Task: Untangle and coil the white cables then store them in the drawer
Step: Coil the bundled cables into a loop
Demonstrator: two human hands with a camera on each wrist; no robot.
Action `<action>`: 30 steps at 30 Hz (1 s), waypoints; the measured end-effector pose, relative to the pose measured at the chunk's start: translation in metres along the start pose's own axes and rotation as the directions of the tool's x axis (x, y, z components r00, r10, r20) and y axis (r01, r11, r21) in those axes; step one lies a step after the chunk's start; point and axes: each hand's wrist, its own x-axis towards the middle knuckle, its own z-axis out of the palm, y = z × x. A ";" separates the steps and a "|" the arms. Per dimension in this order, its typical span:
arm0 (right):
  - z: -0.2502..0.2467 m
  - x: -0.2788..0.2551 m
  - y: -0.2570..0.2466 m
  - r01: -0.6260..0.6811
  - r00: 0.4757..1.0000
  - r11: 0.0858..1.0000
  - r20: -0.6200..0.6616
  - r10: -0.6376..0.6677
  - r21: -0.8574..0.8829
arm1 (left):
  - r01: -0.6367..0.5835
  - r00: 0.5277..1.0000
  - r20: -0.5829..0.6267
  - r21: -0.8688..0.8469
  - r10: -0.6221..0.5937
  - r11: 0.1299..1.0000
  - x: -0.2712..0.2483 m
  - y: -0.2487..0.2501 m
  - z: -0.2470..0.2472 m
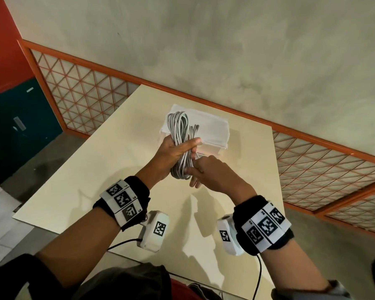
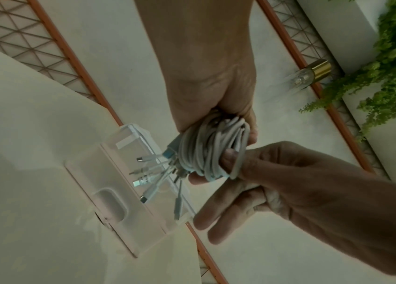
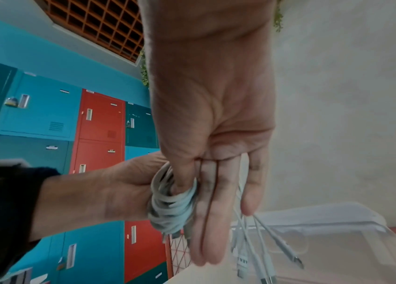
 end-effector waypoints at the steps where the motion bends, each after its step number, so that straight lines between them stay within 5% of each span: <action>1: -0.006 -0.002 0.000 0.000 0.998 0.996 0.061 -0.005 0.093 | 0.012 1.000 0.020 -0.020 -0.012 1.000 -0.001 0.001 -0.001; 3: -0.024 -0.007 0.007 -0.026 0.994 0.967 0.108 -0.001 0.252 | 0.061 0.996 0.062 -0.039 -0.059 0.997 -0.003 0.004 -0.003; 5: -0.041 -0.008 0.021 0.021 0.994 0.973 -0.110 0.005 0.230 | 0.122 0.986 0.116 -0.026 -0.118 0.992 -0.006 0.006 -0.007; 7: -0.051 -0.008 0.032 0.098 0.918 0.991 -0.394 -0.057 0.086 | 0.191 0.963 0.199 -0.026 -0.182 0.981 -0.011 0.009 -0.008; 8: -0.052 -0.007 0.034 0.152 0.891 0.988 -0.437 -0.120 0.040 | 0.217 0.949 0.240 -0.018 -0.206 0.976 -0.013 0.011 -0.007; 13: -0.036 0.003 0.030 0.212 0.951 0.970 -0.255 -0.176 0.122 | 0.240 0.899 0.358 0.076 -0.251 0.968 -0.019 0.013 0.000; 20: -0.046 -0.017 0.032 0.156 0.986 0.882 -0.122 -0.113 0.445 | 0.246 0.924 0.269 0.120 -0.270 0.962 -0.016 0.010 -0.018; 30: -0.063 -0.024 0.003 0.212 0.950 0.946 -0.278 -0.141 0.245 | 0.277 0.914 0.209 0.305 -0.347 0.911 -0.010 0.004 -0.007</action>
